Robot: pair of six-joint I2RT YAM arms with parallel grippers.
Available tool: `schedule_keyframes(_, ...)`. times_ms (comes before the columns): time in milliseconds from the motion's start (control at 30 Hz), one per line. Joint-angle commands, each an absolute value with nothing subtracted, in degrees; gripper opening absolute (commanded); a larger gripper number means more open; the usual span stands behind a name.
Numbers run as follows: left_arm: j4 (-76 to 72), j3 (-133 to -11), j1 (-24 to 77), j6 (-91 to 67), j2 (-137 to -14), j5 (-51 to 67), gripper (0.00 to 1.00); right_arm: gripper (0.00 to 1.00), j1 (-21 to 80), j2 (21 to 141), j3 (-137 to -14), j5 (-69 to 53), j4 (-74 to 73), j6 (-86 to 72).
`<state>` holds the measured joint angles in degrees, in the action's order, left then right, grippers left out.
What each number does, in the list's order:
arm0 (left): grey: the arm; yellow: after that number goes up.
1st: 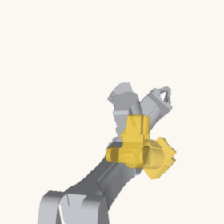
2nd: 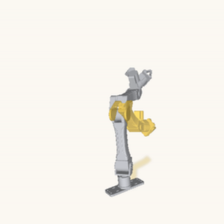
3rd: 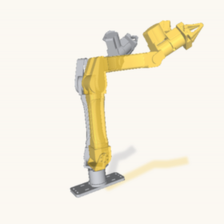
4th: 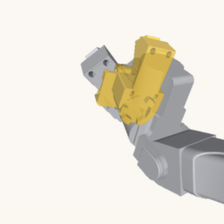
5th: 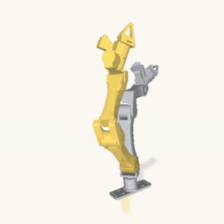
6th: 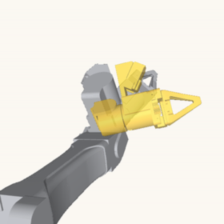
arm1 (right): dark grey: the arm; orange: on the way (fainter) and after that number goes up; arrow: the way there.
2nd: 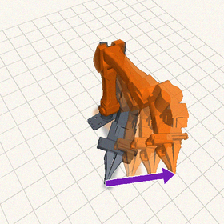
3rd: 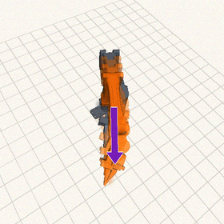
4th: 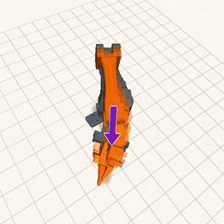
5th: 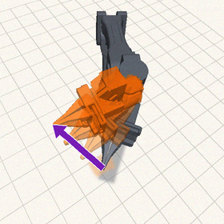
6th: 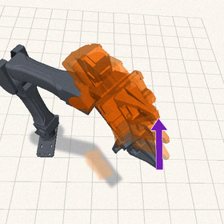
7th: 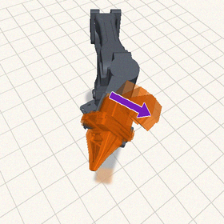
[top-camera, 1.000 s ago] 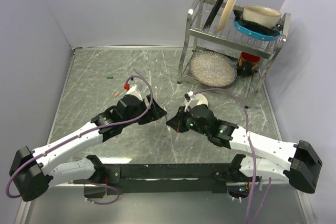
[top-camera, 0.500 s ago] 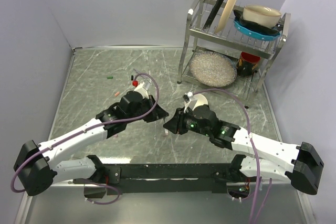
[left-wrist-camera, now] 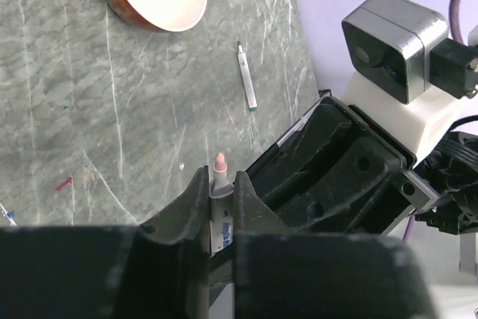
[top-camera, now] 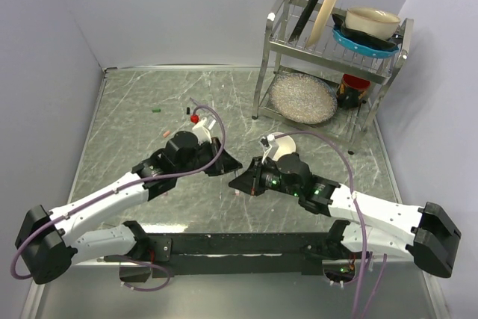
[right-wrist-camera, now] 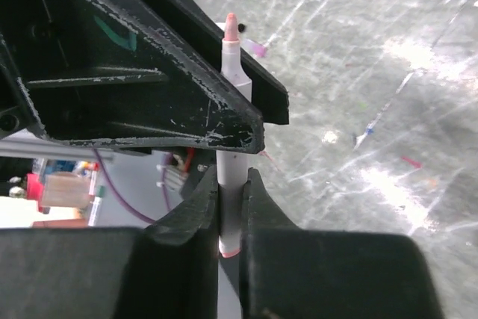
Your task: Insert the pens into the pen caps
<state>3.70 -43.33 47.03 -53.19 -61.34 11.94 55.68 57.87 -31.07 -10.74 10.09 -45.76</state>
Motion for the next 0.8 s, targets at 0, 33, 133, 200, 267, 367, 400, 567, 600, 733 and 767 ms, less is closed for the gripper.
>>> schedule_keyframes(0,-0.1,-44.1,47.1,-50.8,-59.3,10.1,0.31,0.0,56.2,55.5,-30.0,-13.4,14.4,-47.1)
schedule_keyframes(33,2.2,-44.8,47.1,-50.1,-59.3,8.8,0.4,0.0,56.2,54.6,-29.7,-12.8,14.2,-47.2)
schedule_keyframes(133,12.0,-50.2,46.8,-46.7,-59.9,1.2,0.8,0.0,56.2,52.0,-29.7,-10.5,11.2,-46.8)
schedule_keyframes(200,19.4,-54.8,46.7,-44.6,-60.6,-4.3,0.96,0.0,56.2,50.3,-29.8,-7.1,7.8,-46.6)
schedule_keyframes(267,23.4,-59.2,46.1,-42.9,-61.3,-12.2,1.0,0.0,56.2,47.6,-29.8,-3.8,5.3,-46.5)
schedule_keyframes(367,30.6,-64.9,43.6,-38.5,-63.8,-18.5,0.99,0.0,56.2,44.1,-29.7,-0.9,0.5,-46.5)
schedule_keyframes(400,32.0,-66.4,41.4,-35.2,-64.8,-18.5,0.99,0.0,56.2,43.3,-29.6,-0.1,-1.6,-46.4)
schedule_keyframes(567,40.6,-74.5,39.7,-22.7,-74.6,-24.0,0.99,0.0,56.2,37.0,-27.9,1.6,-4.3,-45.4)
schedule_keyframes(600,41.4,-74.9,39.7,-19.5,-77.1,-25.6,0.99,0.0,56.2,35.7,-27.7,1.5,-5.1,-45.4)
schedule_keyframes(733,36.8,-70.9,38.9,-9.1,-81.4,-29.7,0.88,0.0,56.2,32.1,-26.9,1.3,-6.6,-44.9)
schedule_keyframes(767,35.0,-70.8,37.9,-7.9,-82.2,-29.7,0.88,0.0,56.2,31.4,-26.5,1.5,-6.7,-44.7)
